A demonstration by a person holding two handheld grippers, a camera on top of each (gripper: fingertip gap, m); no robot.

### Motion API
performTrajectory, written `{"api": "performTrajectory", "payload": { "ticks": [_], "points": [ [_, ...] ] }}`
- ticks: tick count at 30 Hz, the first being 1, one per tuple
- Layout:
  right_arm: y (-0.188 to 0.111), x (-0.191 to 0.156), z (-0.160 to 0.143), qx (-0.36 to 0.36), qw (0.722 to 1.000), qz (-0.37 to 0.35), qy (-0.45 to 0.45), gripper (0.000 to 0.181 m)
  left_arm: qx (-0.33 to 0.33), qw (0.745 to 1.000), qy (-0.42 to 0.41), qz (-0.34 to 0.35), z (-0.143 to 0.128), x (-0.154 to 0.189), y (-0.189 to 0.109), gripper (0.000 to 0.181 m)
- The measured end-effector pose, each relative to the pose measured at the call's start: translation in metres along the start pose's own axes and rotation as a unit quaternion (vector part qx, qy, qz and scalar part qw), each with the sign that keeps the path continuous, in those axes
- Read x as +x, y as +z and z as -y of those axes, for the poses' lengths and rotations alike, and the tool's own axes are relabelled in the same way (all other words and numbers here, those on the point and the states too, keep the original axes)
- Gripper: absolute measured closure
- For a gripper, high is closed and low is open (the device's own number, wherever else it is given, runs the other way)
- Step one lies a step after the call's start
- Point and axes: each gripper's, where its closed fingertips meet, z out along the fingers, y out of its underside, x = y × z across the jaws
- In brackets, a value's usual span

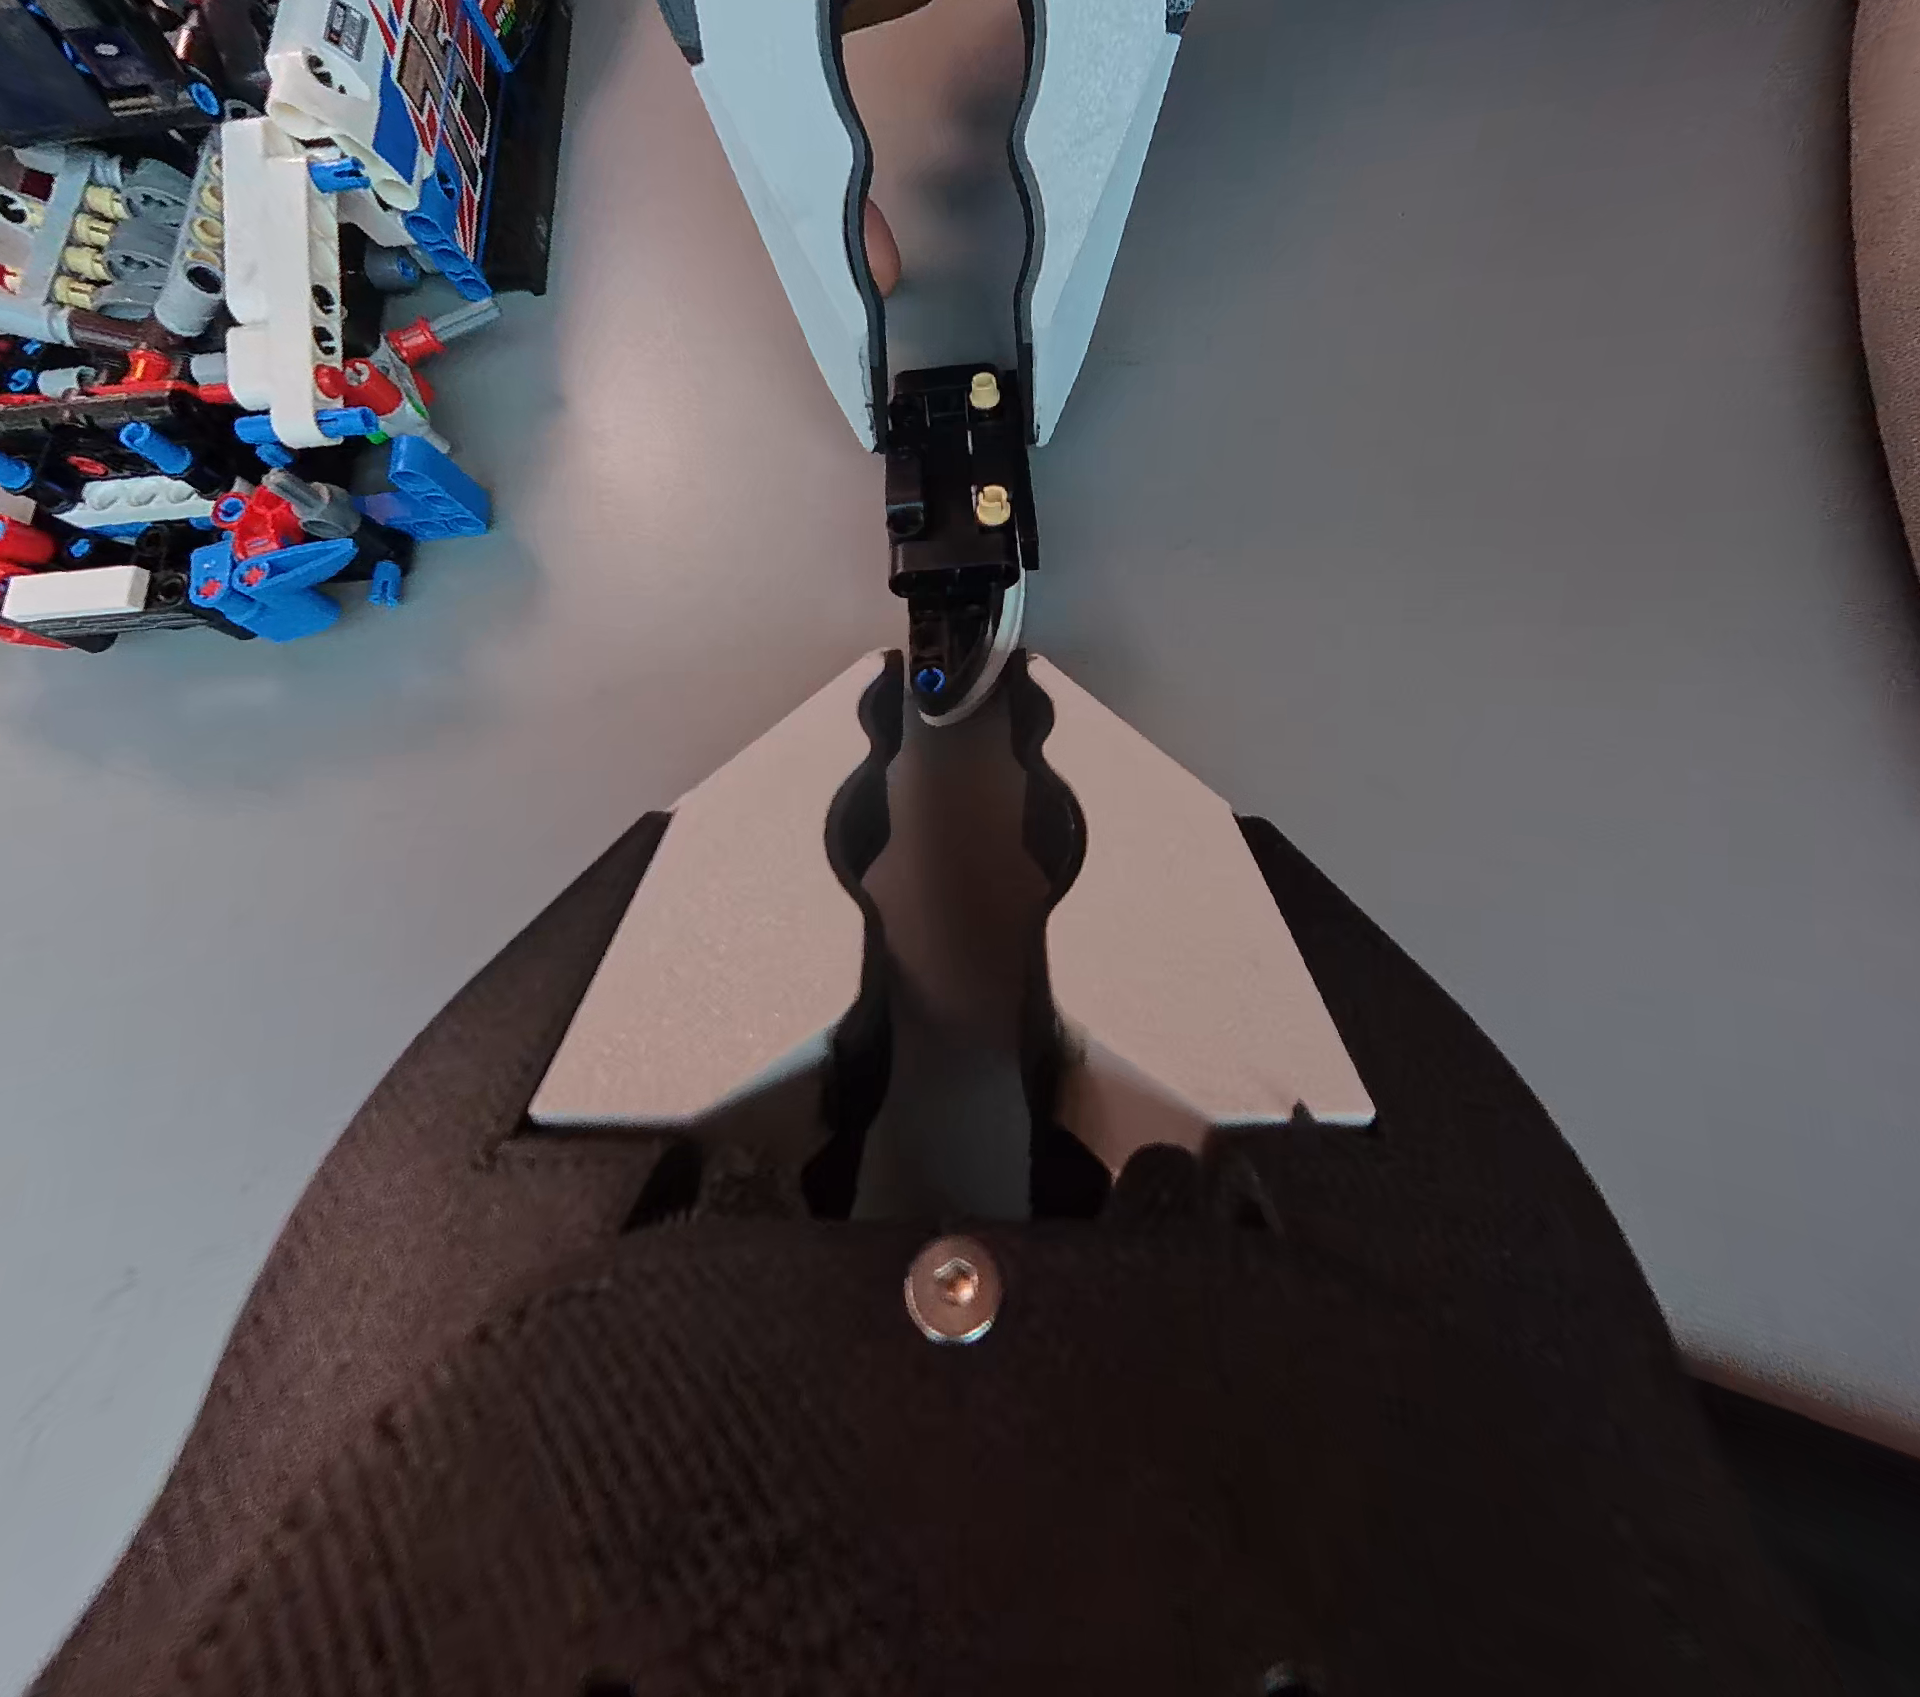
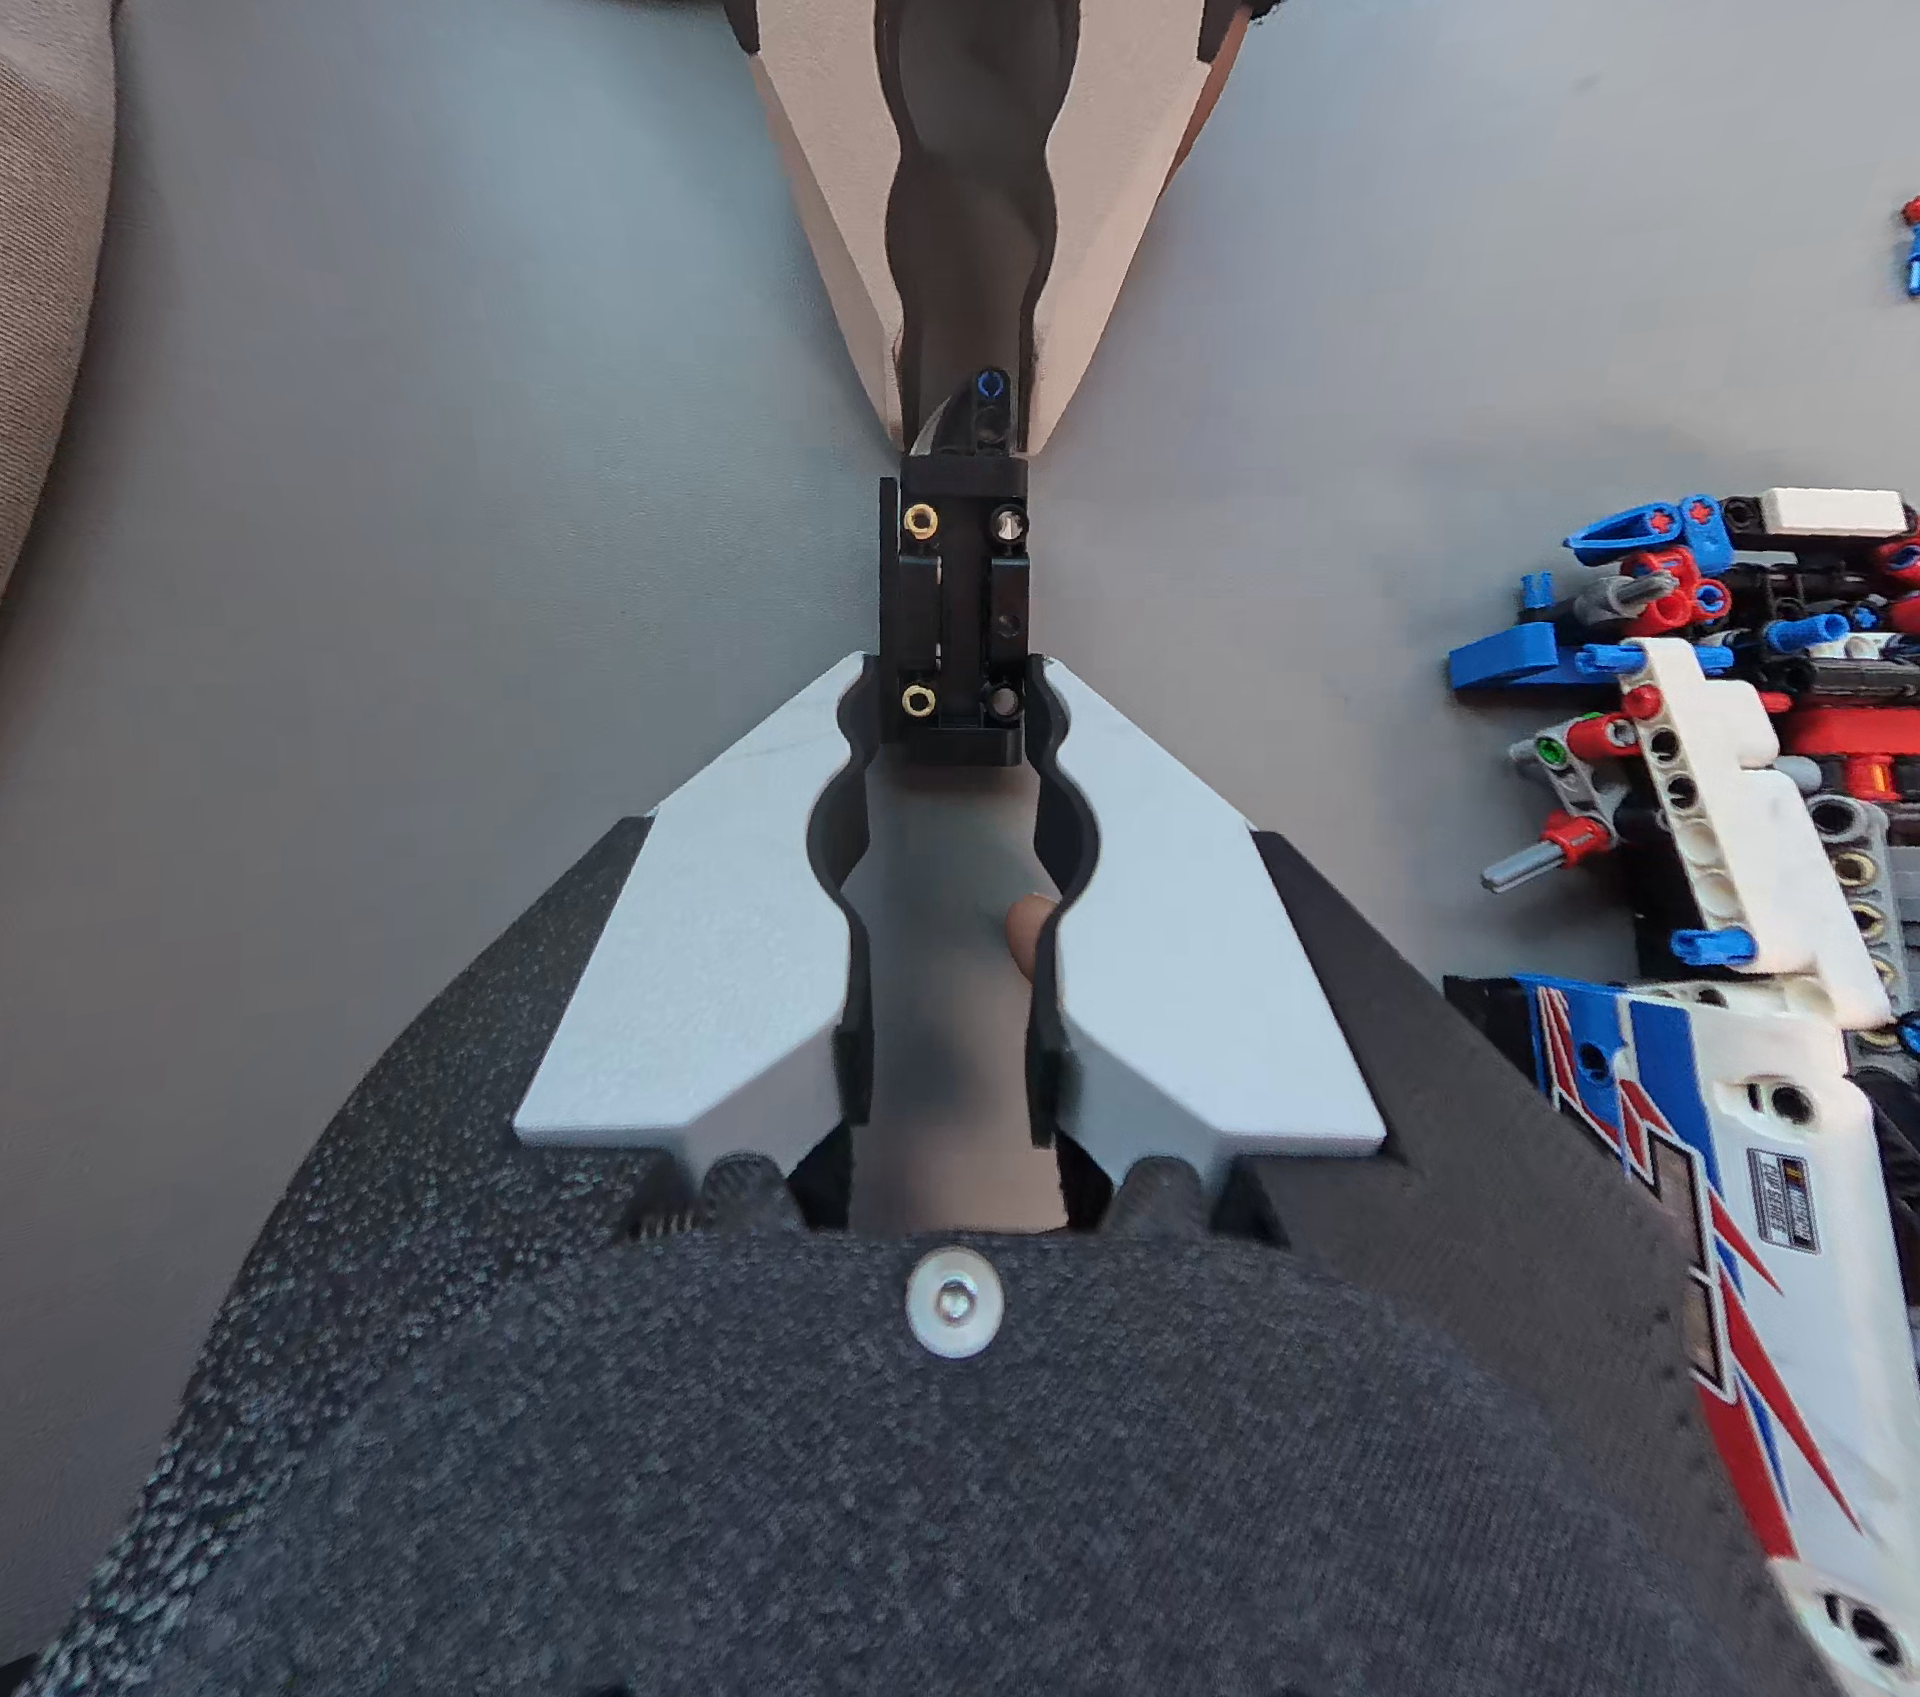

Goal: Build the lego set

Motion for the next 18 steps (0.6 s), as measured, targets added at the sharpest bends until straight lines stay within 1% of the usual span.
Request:
{"api": "performTrajectory", "payload": {
  "ticks": [5,18],
  "points": [
    [-0.0002,0.0002,0.0000,0.002,1.000,-0.001,0.000,0.157,0.001,1.000,-0.006,0.001,-0.0031,-0.0037,-0.0043,0.160],
    [-0.0018,0.0002,0.0037,0.008,1.000,-0.005,-0.004,0.152,0.002,1.000,-0.007,0.000,-0.0027,-0.0037,-0.0042,0.163]
  ]
}}
